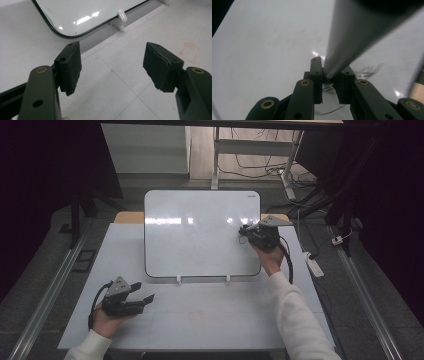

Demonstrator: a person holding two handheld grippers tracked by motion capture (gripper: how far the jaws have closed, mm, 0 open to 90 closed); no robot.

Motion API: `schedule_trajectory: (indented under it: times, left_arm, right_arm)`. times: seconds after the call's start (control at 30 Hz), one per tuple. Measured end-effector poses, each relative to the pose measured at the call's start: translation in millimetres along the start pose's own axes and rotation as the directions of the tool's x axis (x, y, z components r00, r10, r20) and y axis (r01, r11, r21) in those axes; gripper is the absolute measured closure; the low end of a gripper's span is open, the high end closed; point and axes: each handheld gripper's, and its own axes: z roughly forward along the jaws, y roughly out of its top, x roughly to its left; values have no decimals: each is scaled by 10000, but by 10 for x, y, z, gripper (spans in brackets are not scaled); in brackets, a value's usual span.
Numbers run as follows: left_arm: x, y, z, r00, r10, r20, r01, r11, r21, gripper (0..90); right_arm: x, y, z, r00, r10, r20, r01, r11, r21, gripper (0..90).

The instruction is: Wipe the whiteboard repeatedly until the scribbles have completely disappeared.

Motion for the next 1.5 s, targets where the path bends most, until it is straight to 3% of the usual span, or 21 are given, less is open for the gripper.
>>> schedule_trajectory:
  times: [0.03, 0.13, 0.17, 0.2, 0.23, 0.33, 0.37, 0.4, 0.43, 0.47, 0.53, 0.57, 0.67, 0.77, 0.87, 0.93, 1.03, 1.1, 1.13, 1.33, 1.5]
  left_arm:
    - [15, -1, 10, 10000, -57, -1, 57, 10000, 37, 320]
    - [11, 0, 20, 10000, -33, 26, 33, 10000, 77, 319]
    - [-7, 2, 20, 10000, 33, 27, -33, 10000, 78, 319]
    - [-7, 2, 20, 10000, 33, 27, -33, 10000, 78, 319]
    - [-12, 3, 16, 10000, 58, 27, -58, 10000, 66, 319]
    - [-4, 1, -1, 10000, 21, 5, -21, 10000, 4, 320]
    - [4, -1, -3, 10000, -13, 5, 13, 10000, -9, 320]
    - [12, -1, 0, 10000, -55, -9, 55, 10000, -14, 320]
    - [18, -2, 2, 10000, -69, -1, 69, 10000, 0, 319]
    - [20, -3, 5, 10000, -68, -1, 68, 10000, 19, 320]
    - [12, -1, 14, 10000, -33, 5, 33, 10000, 55, 319]
    - [-4, 1, 13, 10000, 27, 4, -27, 10000, 51, 319]
    - [-8, 2, 3, 10000, 57, 7, -57, 10000, 27, 320]
    - [15, 0, 4, 10000, -75, -15, 75, 10000, 16, 320]
    - [12, -1, 8, 10000, -60, -17, 60, 10000, 36, 319]
    - [-1, 1, 3, 10000, 1, -15, -1, 10000, 25, 319]
    - [-2, 3, -5, 10000, 4, -18, -4, 10000, -18, 319]
    - [5, 2, -3, 10000, -32, -22, 32, 10000, -11, 319]
    - [12, 1, 7, 10000, -61, -28, 61, 10000, 29, 319]
    - [-4, 3, 7, 10000, 11, -28, -11, 10000, 36, 319]
    - [14, -2, 3, 10000, -56, -21, 56, 10000, 13, 319]
  right_arm:
    - [108, -44, 24, 9977, -528, -426, 547, 9974, 462, 779]
    - [107, -49, 8, 9964, -712, -466, 740, 9955, 592, 779]
    - [7, -16, -35, 9986, -513, 132, 509, 9983, 268, 780]
    - [7, -16, -35, 9986, -513, 132, 509, 9983, 268, 780]
    - [-127, 7, -78, 9991, 101, 421, -96, 9999, -112, 779]
    - [-124, -15, -87, 9991, 258, 322, -253, 9996, -156, 780]
    - [-1, -74, -59, 9996, -101, -273, 110, 9994, 343, 779]
    - [-1, -74, -59, 9996, -101, -273, 110, 9994, 343, 779]
    - [130, -153, -45, 9950, -740, -676, 789, 9942, 732, 779]
    - [150, -164, -56, 9930, -988, -647, 1039, 9913, 813, 780]
    - [126, -157, -72, 9937, -966, -562, 1010, 9915, 821, 780]
    - [20, -135, -122, 9987, -503, 4, 503, 9975, 491, 779]
    - [-51, -147, -157, 9998, -17, 180, 14, 9998, 186, 780]
    - [104, -194, -126, 9960, -836, -302, 858, 9930, 815, 780]
    - [122, -203, -139, 9927, -1161, -323, 1187, 9879, 995, 780]
    - [-24, -173, -208, 9966, -741, 371, 717, 9954, 636, 779]
    - [-53, -197, -223, 9990, -229, 390, 214, 9990, 392, 779]
    - [3, -188, -207, 9952, -923, 323, 901, 9938, 652, 779]
    - [-16, -168, -205, 9951, -936, 321, 913, 9935, 673, 780]
    - [-289, 25, -202, 9938, 95, 1110, -77, 9998, -170, 779]
    - [-269, -1, -167, 9977, 379, 569, -366, 9990, -243, 780]
